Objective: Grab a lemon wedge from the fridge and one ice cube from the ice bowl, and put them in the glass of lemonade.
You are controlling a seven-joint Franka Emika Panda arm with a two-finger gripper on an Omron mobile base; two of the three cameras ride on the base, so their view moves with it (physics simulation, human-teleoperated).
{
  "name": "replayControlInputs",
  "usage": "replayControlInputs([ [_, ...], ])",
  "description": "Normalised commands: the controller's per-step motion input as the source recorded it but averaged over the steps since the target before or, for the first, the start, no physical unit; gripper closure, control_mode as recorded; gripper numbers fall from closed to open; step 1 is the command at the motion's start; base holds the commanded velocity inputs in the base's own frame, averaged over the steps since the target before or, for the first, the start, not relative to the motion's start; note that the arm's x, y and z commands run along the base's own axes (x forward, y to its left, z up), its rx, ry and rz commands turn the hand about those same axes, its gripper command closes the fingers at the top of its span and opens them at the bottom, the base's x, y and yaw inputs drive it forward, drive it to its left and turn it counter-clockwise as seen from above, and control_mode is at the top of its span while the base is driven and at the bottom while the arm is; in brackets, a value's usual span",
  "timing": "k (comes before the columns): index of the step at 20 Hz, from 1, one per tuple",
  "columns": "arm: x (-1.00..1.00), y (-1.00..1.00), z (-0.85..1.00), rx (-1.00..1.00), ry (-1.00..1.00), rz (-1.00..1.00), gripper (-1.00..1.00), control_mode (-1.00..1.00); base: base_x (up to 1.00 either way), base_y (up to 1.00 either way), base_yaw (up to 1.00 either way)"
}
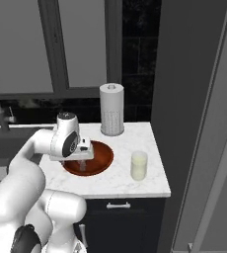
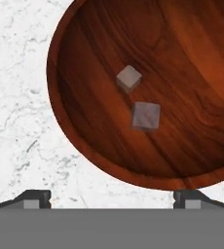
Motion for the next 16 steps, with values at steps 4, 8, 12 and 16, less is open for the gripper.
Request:
replayControlInputs([
  [4, 0.40, 0.00, 0.00, 0.00, 0.03, 0.02, -1.00, -1.00, 0.00, 0.00, 0.00],
  [8, 0.54, 0.00, 0.00, 0.00, 0.10, -0.01, -1.00, -1.00, 0.00, 0.00, 0.00],
  [12, 0.28, 0.00, -0.05, 0.00, 0.10, -0.02, -1.00, -1.00, 0.00, 0.00, 0.00],
  [16, 0.21, 0.00, -0.17, 0.00, 0.14, -0.09, -1.00, -1.00, 0.00, 0.00, 0.00],
])
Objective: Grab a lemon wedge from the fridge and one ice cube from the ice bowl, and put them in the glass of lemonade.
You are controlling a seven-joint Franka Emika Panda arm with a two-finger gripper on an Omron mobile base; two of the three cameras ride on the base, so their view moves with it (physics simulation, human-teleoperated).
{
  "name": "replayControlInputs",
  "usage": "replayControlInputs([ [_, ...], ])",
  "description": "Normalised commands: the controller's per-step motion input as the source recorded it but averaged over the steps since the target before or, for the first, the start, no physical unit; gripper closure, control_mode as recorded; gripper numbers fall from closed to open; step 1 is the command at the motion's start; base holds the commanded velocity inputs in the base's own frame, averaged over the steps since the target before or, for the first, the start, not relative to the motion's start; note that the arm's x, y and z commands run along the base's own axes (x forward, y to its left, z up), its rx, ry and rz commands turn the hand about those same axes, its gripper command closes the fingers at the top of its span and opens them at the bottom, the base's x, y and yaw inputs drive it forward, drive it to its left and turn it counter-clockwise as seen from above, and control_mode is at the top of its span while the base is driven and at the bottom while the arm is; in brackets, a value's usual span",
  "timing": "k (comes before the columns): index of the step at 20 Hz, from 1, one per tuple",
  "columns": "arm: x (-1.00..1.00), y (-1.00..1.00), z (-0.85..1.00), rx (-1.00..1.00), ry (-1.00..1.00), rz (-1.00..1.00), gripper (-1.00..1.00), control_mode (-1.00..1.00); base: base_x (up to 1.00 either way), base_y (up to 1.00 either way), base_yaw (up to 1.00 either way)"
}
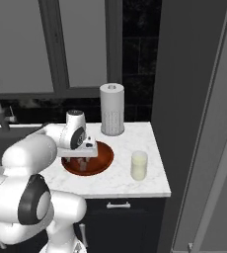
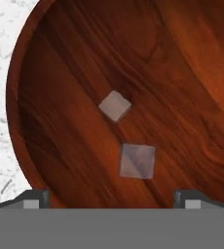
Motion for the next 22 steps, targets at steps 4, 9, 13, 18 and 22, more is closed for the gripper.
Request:
replayControlInputs([
  [4, 0.02, -0.09, -0.16, 0.00, 0.10, -0.08, -1.00, -1.00, 0.00, 0.00, 0.00],
  [9, 0.04, -0.08, -0.40, 0.00, 0.04, -0.03, -1.00, -1.00, 0.00, 0.00, 0.00],
  [13, 0.00, -0.05, -0.37, 0.00, 0.00, 0.00, -1.00, -1.00, 0.00, 0.00, 0.00],
  [18, 0.05, 0.00, -0.18, 0.00, 0.00, 0.00, -1.00, -1.00, 0.00, 0.00, 0.00],
  [22, 0.00, 0.00, -0.17, 0.00, 0.00, 0.00, -1.00, -1.00, 0.00, 0.00, 0.00],
])
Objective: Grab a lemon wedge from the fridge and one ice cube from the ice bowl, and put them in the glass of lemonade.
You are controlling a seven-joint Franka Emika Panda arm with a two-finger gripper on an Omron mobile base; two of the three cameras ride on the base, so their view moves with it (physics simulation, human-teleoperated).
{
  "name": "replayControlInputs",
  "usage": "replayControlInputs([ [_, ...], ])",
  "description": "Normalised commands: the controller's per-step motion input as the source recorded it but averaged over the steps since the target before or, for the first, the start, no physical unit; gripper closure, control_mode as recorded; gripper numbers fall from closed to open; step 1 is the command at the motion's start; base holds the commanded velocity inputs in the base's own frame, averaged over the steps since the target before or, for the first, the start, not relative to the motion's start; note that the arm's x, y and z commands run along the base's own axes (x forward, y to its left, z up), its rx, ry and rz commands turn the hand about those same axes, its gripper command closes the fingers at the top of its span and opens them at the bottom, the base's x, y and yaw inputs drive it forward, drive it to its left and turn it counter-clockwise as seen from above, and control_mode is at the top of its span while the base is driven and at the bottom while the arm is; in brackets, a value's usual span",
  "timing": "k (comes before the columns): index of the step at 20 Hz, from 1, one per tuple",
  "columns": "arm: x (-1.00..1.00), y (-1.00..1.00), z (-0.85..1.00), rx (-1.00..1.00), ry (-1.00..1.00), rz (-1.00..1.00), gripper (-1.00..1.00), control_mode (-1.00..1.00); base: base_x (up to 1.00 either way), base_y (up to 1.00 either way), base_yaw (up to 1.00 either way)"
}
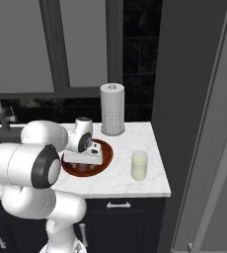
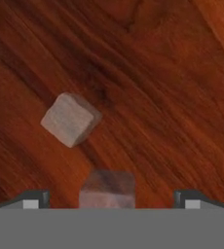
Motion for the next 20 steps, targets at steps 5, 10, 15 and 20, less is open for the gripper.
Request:
replayControlInputs([
  [5, 0.10, 0.00, -0.07, 0.00, -0.01, 0.00, -1.00, -1.00, 0.00, 0.00, 0.00],
  [10, -0.01, 0.00, -0.02, 0.00, -0.08, 0.00, -1.00, -1.00, 0.00, 0.00, 0.00],
  [15, -0.47, 0.00, -0.02, 0.00, -0.18, 0.00, -1.00, -1.00, 0.00, 0.00, 0.00],
  [20, -0.01, 0.00, 0.00, 0.00, -0.09, 0.00, -1.00, -1.00, 0.00, 0.00, 0.00],
])
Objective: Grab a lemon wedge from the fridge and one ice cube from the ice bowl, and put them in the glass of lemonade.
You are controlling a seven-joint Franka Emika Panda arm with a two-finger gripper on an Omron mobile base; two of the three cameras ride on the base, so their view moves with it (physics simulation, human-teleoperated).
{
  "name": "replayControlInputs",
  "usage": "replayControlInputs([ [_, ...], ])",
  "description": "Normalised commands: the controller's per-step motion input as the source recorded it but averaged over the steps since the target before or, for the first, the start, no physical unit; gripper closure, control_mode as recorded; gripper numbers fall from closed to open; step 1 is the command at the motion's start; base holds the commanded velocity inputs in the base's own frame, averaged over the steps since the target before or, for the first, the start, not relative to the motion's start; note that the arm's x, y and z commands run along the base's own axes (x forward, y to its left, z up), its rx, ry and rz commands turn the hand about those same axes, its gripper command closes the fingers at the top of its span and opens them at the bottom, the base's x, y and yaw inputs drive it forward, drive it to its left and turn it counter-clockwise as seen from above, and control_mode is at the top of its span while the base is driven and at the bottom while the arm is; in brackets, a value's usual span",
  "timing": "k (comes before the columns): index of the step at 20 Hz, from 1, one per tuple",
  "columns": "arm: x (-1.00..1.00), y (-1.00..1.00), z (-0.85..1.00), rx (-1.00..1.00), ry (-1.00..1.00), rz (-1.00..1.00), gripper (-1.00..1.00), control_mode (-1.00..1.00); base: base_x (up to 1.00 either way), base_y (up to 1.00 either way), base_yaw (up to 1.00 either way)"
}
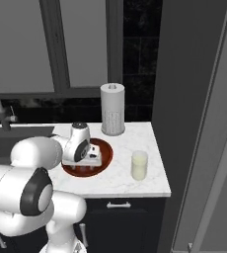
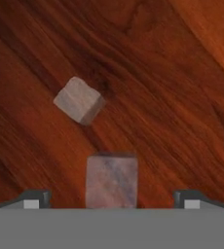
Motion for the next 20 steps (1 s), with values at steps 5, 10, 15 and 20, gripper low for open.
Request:
replayControlInputs([
  [5, 0.16, 0.00, 0.00, 0.00, 0.00, 0.00, -1.00, -1.00, 0.00, 0.00, 0.00],
  [10, 0.17, 0.00, 0.00, 0.00, 0.00, 0.00, -1.00, -1.00, 0.00, 0.00, 0.00],
  [15, 0.01, 0.00, -0.06, 0.00, 0.00, 0.00, -1.00, -1.00, 0.00, 0.00, 0.00],
  [20, 0.00, 0.00, 0.00, 0.00, 0.00, 0.00, -1.00, -1.00, 0.00, 0.00, 0.00],
])
